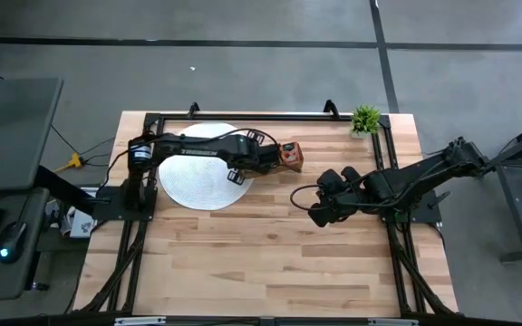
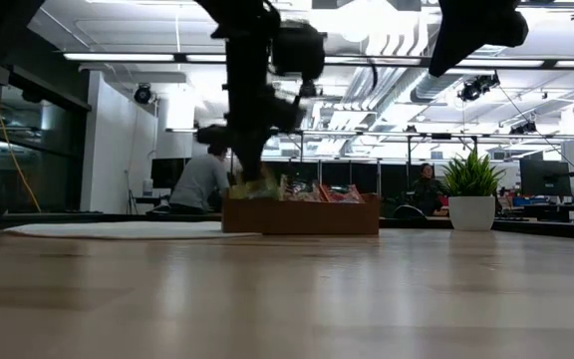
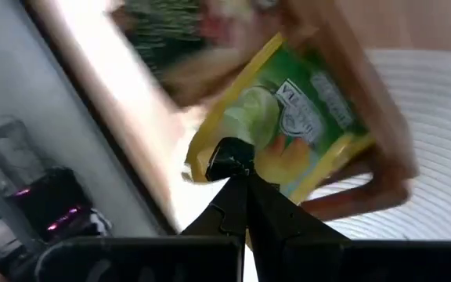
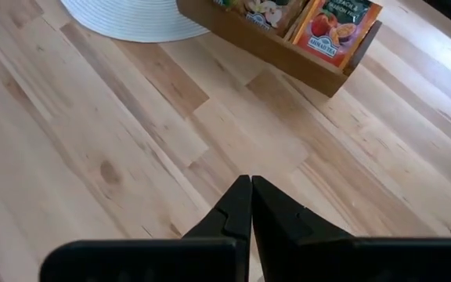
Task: Pick & Place Tea
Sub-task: Put the yellow tea bag into the left compartment of the wooden organizer, then return to Home Position
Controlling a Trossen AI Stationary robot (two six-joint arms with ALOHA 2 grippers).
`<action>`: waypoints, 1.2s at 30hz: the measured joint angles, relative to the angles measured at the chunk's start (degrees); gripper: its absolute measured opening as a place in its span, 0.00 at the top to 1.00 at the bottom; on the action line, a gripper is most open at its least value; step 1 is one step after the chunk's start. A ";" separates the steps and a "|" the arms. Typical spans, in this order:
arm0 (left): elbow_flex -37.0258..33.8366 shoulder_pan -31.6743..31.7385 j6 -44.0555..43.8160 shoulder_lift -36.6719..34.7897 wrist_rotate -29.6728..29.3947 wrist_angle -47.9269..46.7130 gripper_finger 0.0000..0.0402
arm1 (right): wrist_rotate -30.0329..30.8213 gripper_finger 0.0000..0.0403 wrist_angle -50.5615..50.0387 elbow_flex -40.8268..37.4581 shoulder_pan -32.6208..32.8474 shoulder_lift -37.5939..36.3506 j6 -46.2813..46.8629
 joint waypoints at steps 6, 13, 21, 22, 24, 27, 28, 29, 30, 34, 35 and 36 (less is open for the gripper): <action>-0.16 0.01 0.03 0.80 1.95 -0.12 1.00 | -0.42 1.00 0.31 0.00 0.00 0.00 0.50; -0.26 0.01 1.33 1.19 1.80 0.06 0.94 | -0.36 0.97 0.37 0.00 0.00 0.00 0.70; -0.28 -0.01 1.96 1.24 2.70 -0.21 0.69 | -0.38 0.97 0.33 0.00 0.00 0.00 0.56; -0.28 0.00 1.96 1.24 2.69 -0.27 0.65 | -0.37 0.97 0.31 0.00 0.00 0.00 0.38; -0.35 0.00 1.65 0.87 2.62 -0.88 0.60 | -0.39 0.97 0.28 0.00 0.00 0.00 0.15; -0.26 0.01 1.14 0.07 1.39 -1.00 0.54 | -0.04 0.97 0.28 0.00 0.13 -0.12 -0.41; -0.28 0.01 0.61 -0.23 1.43 -1.11 0.52 | 0.40 0.97 0.29 0.00 0.41 -0.35 -0.73; -0.39 0.03 -0.22 -0.80 1.63 -1.37 0.51 | 1.17 0.97 0.37 0.00 0.74 -0.61 -1.01; -0.43 0.11 -1.08 -1.40 1.80 -1.67 0.50 | 2.38 0.97 0.39 0.00 1.19 -1.12 -1.12; -0.32 1.19 -5.66 -5.09 4.48 -1.57 0.50 | 9.86 0.97 -0.29 0.00 4.64 -4.42 0.80; -0.32 1.52 -6.94 -5.99 5.68 -1.24 0.50 | 12.20 0.97 -1.20 0.00 5.87 -5.50 1.95; -0.28 1.72 -8.50 -6.74 7.02 -0.85 0.50 | 14.50 0.97 -2.72 0.00 7.24 -6.64 3.42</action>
